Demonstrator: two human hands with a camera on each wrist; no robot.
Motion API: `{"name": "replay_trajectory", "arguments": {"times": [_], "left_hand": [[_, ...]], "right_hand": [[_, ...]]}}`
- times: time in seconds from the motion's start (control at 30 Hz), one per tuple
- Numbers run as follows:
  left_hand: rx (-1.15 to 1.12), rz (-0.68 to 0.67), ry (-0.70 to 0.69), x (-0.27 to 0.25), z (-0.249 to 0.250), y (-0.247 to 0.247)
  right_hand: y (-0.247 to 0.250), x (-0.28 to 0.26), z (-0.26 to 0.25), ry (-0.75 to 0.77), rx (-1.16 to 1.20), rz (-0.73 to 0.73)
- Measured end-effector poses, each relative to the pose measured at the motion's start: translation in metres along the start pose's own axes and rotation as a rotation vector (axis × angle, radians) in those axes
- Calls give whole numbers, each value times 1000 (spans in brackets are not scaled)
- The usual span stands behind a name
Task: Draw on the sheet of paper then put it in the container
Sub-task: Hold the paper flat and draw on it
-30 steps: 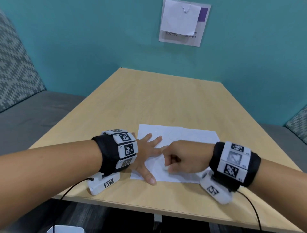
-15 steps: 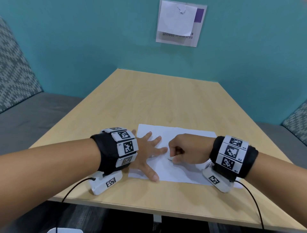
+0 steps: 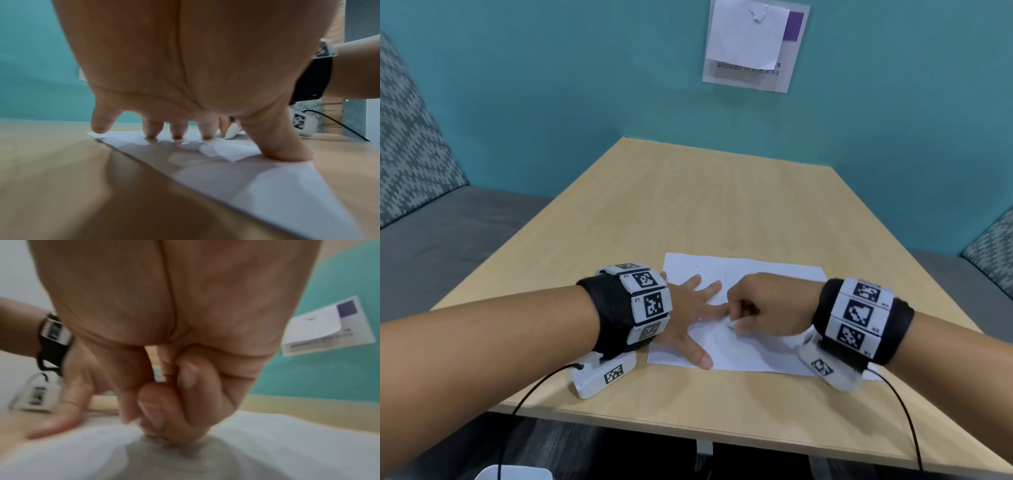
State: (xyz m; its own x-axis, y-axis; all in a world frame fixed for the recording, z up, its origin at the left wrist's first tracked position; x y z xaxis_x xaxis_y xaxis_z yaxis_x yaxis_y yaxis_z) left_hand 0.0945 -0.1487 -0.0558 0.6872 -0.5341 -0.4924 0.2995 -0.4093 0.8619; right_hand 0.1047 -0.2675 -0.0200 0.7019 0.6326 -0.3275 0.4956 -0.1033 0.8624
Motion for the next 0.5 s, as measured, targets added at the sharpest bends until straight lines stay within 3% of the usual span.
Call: {"name": "replay_trajectory", "arguments": {"times": [0.1, 0.27, 0.4, 0.5], "left_hand": [[-36, 42, -6, 1, 1, 0], [11, -3, 14, 4, -2, -3], [-33, 32, 11, 4, -2, -3], [2, 1, 14, 5, -2, -4]], "right_hand": [[-24, -5, -23, 102, 51, -120], [9, 4, 12, -22, -25, 31], [-23, -4, -16, 119, 39, -106], [2, 3, 5, -7, -5, -1]]}}
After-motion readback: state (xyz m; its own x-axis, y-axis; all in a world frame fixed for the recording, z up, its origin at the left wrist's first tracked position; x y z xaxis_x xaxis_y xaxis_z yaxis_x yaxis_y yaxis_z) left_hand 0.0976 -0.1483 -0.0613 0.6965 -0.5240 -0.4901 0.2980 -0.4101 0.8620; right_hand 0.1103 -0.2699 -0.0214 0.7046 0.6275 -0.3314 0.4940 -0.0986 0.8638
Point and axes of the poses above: each hand's wrist, its own x-axis towards the middle knuckle, its own y-axis out of the back of the hand, z = x × y, the point moved 6 cm from there along x, towards the middle knuckle, and after that the axes turned 10 degrees about x, right-handed, at the moved point
